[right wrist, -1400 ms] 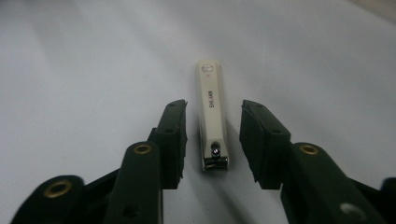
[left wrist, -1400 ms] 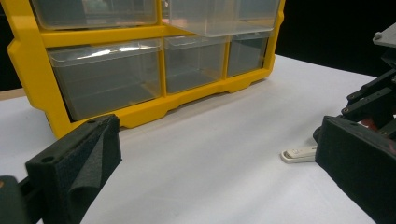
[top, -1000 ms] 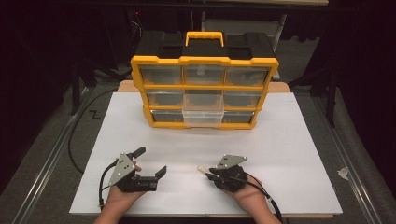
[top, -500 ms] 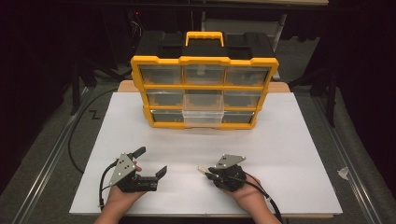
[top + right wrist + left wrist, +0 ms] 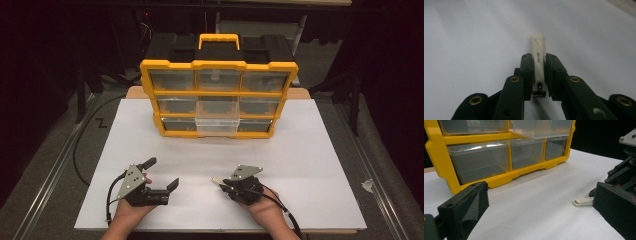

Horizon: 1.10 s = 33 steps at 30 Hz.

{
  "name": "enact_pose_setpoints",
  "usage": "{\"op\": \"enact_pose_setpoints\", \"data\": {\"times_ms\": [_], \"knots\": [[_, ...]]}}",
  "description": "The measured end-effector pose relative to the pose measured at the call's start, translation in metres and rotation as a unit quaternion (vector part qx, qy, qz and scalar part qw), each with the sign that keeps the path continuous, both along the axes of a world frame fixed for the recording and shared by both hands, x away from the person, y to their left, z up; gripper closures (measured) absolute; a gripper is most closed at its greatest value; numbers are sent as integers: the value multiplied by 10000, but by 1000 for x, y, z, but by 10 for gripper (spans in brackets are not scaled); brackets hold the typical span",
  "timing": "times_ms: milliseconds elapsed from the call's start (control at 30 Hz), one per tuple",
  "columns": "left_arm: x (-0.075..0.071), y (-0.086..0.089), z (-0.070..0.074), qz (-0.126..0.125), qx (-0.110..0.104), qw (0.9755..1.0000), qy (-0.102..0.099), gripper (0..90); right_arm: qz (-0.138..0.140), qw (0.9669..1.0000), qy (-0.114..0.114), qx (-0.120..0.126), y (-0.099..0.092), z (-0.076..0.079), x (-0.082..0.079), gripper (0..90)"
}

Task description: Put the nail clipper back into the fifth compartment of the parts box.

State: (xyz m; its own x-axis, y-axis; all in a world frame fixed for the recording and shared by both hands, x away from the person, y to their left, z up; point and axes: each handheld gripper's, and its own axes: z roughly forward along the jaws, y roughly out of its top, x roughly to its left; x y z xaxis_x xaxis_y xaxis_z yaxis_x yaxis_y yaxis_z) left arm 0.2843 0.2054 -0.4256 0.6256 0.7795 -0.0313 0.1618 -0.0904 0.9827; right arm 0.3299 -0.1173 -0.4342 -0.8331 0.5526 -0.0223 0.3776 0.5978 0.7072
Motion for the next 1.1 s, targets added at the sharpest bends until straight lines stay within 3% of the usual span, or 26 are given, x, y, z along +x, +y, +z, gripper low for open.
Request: {"op": "enact_pose_setpoints", "data": {"times_ms": [267,733,967,1100], "knots": [[0,0,0,-11,8,10000,3,9,-22,9998,-20,190,-6,8,-1,789],[0,1,0,-13,-34,10000,-15,9,-86,9996,-29,265,-17,15,-3,789],[-1,0,0,-35,-31,10000,1,10,-55,9999,-19,163,-22,18,-2,789],[-1,1,0,-31,-43,10000,-25,10,-17,10000,-30,-22,-27,23,-2,789]]}}
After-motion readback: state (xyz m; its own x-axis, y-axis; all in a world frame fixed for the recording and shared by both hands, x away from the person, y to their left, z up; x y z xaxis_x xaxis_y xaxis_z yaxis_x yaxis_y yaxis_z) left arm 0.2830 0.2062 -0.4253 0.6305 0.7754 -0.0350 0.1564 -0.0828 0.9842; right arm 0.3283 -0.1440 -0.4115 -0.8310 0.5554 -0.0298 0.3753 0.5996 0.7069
